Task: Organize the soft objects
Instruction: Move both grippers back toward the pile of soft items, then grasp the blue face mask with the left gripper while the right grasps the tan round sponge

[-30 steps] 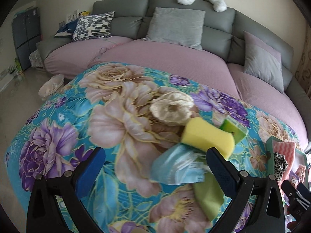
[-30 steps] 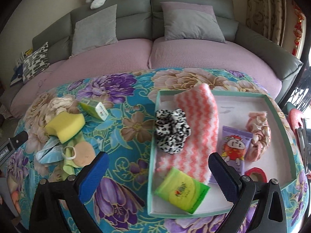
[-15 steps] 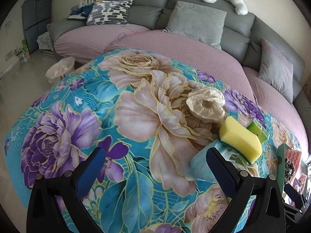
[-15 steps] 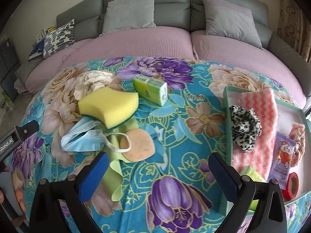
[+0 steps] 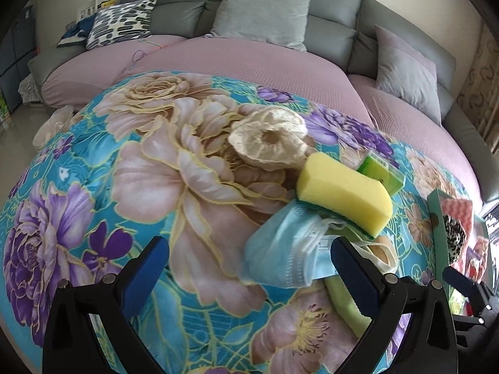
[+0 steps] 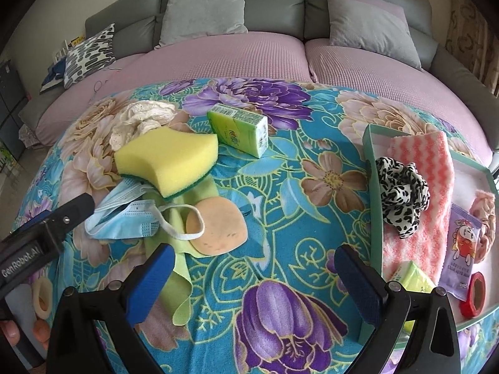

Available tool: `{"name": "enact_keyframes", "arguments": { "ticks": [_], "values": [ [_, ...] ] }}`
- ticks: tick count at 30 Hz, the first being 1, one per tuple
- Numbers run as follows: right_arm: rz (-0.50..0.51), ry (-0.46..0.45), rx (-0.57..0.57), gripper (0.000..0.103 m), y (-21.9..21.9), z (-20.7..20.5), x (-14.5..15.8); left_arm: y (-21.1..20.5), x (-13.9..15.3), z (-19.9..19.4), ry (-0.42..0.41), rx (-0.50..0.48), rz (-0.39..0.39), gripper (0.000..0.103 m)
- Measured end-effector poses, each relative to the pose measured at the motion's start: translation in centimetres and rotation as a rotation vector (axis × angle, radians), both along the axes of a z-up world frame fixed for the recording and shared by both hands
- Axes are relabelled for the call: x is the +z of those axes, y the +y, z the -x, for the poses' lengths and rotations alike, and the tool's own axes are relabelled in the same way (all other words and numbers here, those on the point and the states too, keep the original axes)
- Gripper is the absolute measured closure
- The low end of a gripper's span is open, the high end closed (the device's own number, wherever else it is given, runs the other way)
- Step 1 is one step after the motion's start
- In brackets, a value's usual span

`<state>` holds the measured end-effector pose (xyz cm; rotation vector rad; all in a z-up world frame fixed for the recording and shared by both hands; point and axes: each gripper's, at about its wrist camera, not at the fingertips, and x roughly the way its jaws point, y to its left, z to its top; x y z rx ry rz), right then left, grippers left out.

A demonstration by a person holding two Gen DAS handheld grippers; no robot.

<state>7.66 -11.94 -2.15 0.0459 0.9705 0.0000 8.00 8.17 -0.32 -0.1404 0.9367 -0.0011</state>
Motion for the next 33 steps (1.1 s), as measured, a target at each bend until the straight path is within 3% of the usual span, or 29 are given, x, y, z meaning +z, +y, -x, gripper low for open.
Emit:
{"name": "enact_keyframes", "arguments": {
  "ticks": [5, 11, 15, 17, 19, 21, 25, 33],
  "values": [
    [0.005, -0.001, -0.022, 0.0, -0.9, 0.1, 0.2, -1.9, -0.5, -0.3, -0.024, -0.058, -0.035, 0.0],
    [0.002, 0.001, -0.031, 0.0, -1.5, 0.0, 0.1, -3.2, -2.3, -1.0, 0.012, -0.074, -0.079, 0.0],
    [-0.001, 0.003, -0.029, 0.0, -1.5, 0.1, 0.0, -3.4, -3.0, -1.2, 0.021, -0.081, -0.049, 0.002],
    [0.0, 0.003, -0.027, 0.0, -1.5, 0.1, 0.0, -3.5, -3.4, -1.3, 0.031, -0.091, -0.03, 0.012],
    [-0.001, 0.004, -0.028, 0.0, -1.5, 0.1, 0.0, -3.8, -3.7, -1.5, 0.04, -0.09, -0.049, 0.031],
    [-0.001, 0.004, -0.028, 0.0, -1.5, 0.0, 0.0, -4.1, -3.8, -1.4, 0.036, -0.096, -0.062, 0.033],
    [0.002, 0.009, -0.027, 0.0, -1.4, 0.0, -0.2, -3.9, -3.5, -1.3, 0.026, -0.091, -0.052, 0.049],
    [0.005, 0.017, -0.021, 0.0, -1.2, -0.1, -0.5, -3.3, -3.3, -1.2, 0.03, -0.088, -0.033, 0.067]
  ]
}}
